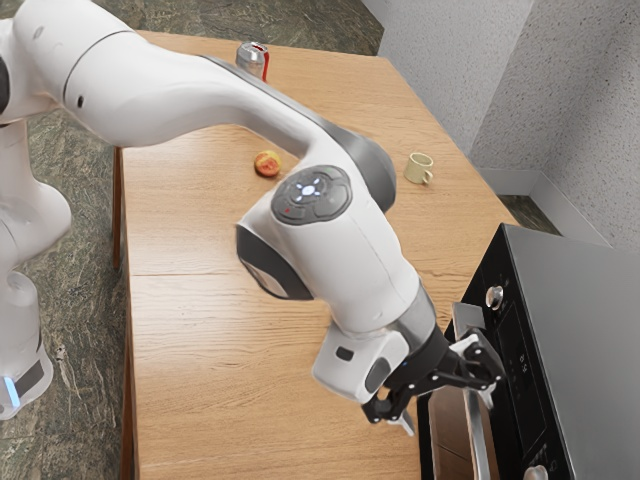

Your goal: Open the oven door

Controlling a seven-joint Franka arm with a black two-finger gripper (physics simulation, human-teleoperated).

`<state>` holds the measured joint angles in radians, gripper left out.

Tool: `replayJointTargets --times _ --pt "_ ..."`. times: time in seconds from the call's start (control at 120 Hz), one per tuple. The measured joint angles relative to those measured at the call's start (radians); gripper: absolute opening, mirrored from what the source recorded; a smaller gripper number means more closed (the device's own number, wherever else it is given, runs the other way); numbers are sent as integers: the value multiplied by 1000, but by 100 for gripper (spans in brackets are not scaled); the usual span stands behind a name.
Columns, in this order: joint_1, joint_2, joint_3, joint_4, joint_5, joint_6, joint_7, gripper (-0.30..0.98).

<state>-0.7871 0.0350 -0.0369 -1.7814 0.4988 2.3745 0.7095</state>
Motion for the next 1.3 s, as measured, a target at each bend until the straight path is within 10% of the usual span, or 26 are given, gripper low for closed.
replayJointTargets --times 0.4,0.433,0.475,0.567,0.625,0.7,0.858,1.3 --pt "19 -235 -84 -331 -79 -160 -1 82" --pt "23 -286 -141 -423 -105 -188 1 86" --pt "-12 -364 -267 -509 -135 -264 1 35" --pt "-77 -541 -523 -115 -152 -547 6 52" --pt "-23 -520 -457 258 -132 -703 16 58" --pt "288 -295 -352 519 -136 -818 5 62" --pt "767 82 -166 708 -211 -965 -142 67" --pt "763 181 111 690 -448 -1095 -418 69"
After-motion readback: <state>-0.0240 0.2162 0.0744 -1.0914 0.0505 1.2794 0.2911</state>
